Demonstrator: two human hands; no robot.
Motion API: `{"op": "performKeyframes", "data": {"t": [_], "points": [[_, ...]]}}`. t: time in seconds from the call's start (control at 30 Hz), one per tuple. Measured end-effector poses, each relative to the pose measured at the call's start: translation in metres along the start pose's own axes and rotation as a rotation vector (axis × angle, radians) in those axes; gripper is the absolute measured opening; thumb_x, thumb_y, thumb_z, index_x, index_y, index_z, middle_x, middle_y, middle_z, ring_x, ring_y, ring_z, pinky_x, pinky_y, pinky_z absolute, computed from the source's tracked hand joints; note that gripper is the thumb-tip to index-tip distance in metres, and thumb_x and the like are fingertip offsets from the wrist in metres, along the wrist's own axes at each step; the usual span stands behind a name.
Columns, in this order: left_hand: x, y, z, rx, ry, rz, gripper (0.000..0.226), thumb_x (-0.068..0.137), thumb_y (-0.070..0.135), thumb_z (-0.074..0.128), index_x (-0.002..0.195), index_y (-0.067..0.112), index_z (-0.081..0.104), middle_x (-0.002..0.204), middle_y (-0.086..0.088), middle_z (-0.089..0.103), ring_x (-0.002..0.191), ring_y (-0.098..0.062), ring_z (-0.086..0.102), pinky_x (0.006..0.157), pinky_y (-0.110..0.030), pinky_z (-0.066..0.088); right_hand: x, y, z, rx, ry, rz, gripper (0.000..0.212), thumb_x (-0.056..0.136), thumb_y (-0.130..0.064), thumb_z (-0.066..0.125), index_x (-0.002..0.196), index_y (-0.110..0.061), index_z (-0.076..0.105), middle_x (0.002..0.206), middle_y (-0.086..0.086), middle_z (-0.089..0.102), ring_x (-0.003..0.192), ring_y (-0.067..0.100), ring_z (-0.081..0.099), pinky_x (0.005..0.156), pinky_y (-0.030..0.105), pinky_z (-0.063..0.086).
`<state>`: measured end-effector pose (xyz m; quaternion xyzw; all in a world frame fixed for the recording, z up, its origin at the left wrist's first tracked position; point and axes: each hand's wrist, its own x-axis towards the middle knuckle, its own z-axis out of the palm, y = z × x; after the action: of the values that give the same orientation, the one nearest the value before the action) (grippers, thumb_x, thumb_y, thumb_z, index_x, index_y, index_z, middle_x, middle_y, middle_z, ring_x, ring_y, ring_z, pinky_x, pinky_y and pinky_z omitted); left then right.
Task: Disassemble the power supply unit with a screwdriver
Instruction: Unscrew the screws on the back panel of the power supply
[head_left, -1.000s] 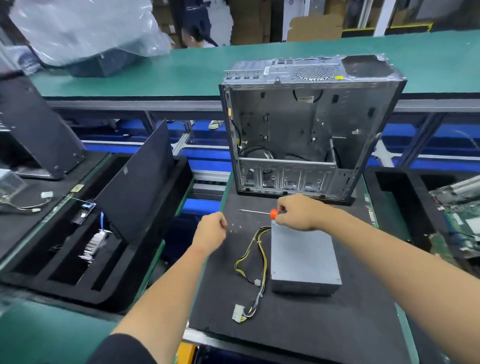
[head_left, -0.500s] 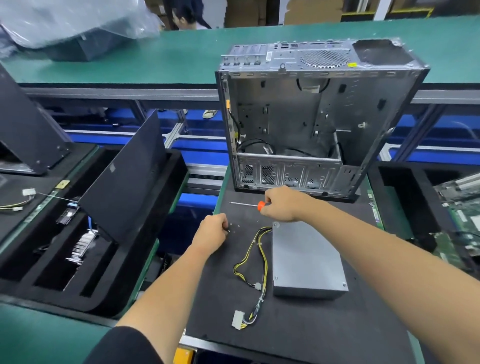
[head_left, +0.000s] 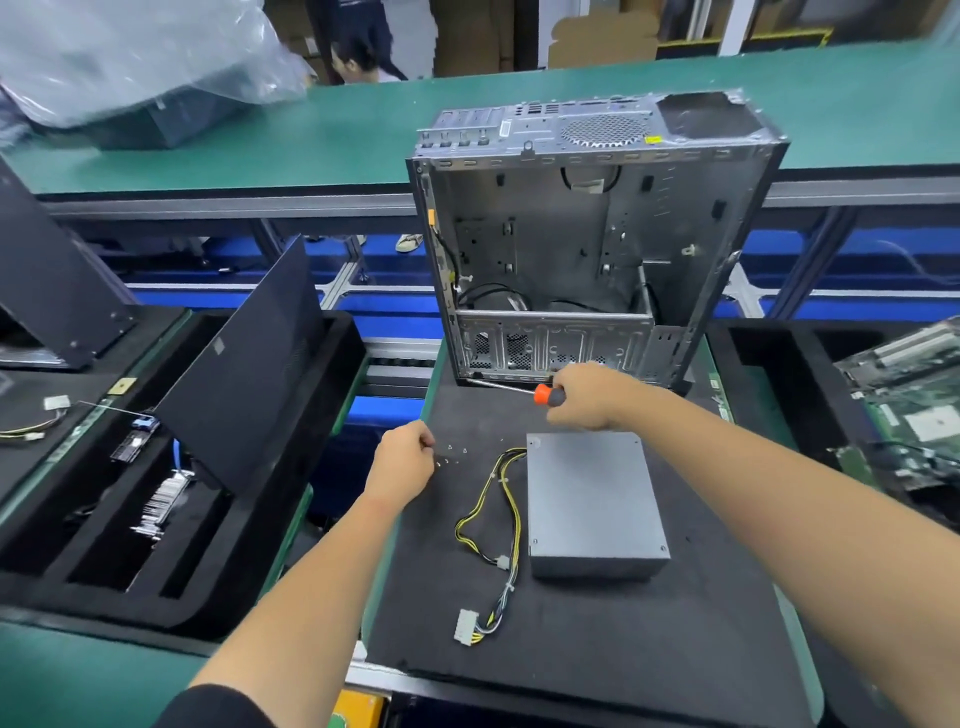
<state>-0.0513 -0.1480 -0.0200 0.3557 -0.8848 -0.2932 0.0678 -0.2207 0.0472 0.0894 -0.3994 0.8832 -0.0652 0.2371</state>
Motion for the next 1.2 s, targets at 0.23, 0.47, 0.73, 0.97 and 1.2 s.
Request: {"op": "performKeyframes", "data": {"t": [0.23, 0.47, 0.73, 0.97, 1.2], "points": [[-0.047, 0.057, -0.007, -0.032, -0.196, 0.335, 0.047, 0.083, 0.055, 0.057, 0.118, 0.026, 0.047, 0.112, 0.015, 0.051, 0.100, -0.008, 0.053, 0.084, -0.024, 0.042, -0.015, 0.040, 0.002, -0.049, 0.001, 0.123, 0.020, 0.085, -0.016, 0.056, 0.069, -0.011, 0.045, 0.068, 0.006, 0.049, 0.058, 0.019, 0.045, 0.049, 0.026, 0.032], [-0.098, 0.102, 0.041, 0.504, -0.383, 0.782, 0.083, 0.067, 0.066, 0.067, 0.135, 0.034, 0.032, 0.138, 0.006, 0.028, 0.128, -0.019, 0.024, 0.103, -0.039, 0.034, -0.021, 0.050, 0.021, -0.019, -0.069, 0.108, 0.023, 0.086, -0.031, 0.062, 0.078, -0.009, 0.061, 0.074, 0.006, 0.053, 0.071, 0.025, 0.047, 0.060, 0.028, 0.037], [-0.091, 0.105, 0.043, 0.544, -0.359, 0.817, 0.071, 0.072, 0.055, 0.071, 0.132, 0.035, 0.038, 0.136, 0.007, 0.033, 0.120, -0.019, 0.030, 0.095, -0.040, 0.043, -0.020, 0.054, 0.024, -0.033, -0.050, 0.150, 0.030, 0.086, -0.032, 0.061, 0.068, -0.011, 0.050, 0.065, 0.004, 0.050, 0.066, 0.025, 0.048, 0.058, 0.028, 0.037], [-0.074, 0.120, 0.045, 0.551, -0.339, 0.853, 0.069, 0.074, 0.035, 0.075, 0.133, 0.031, 0.039, 0.140, 0.006, 0.034, 0.128, -0.018, 0.033, 0.093, -0.037, 0.041, -0.038, 0.082, 0.014, -0.028, -0.058, 0.306, 0.030, 0.087, -0.031, 0.060, 0.069, -0.010, 0.047, 0.068, 0.005, 0.053, 0.059, 0.019, 0.047, 0.048, 0.027, 0.034], [-0.050, 0.125, 0.047, 0.625, -0.238, 0.882, 0.049, 0.078, 0.011, 0.060, 0.122, 0.027, 0.049, 0.130, 0.009, 0.046, 0.117, -0.018, 0.044, 0.083, -0.033, 0.037, -0.057, 0.109, 0.019, 0.128, -0.091, 0.463, 0.027, 0.079, -0.027, 0.065, 0.067, -0.008, 0.049, 0.060, 0.008, 0.057, 0.052, 0.022, 0.048, 0.046, 0.021, 0.034]]}}
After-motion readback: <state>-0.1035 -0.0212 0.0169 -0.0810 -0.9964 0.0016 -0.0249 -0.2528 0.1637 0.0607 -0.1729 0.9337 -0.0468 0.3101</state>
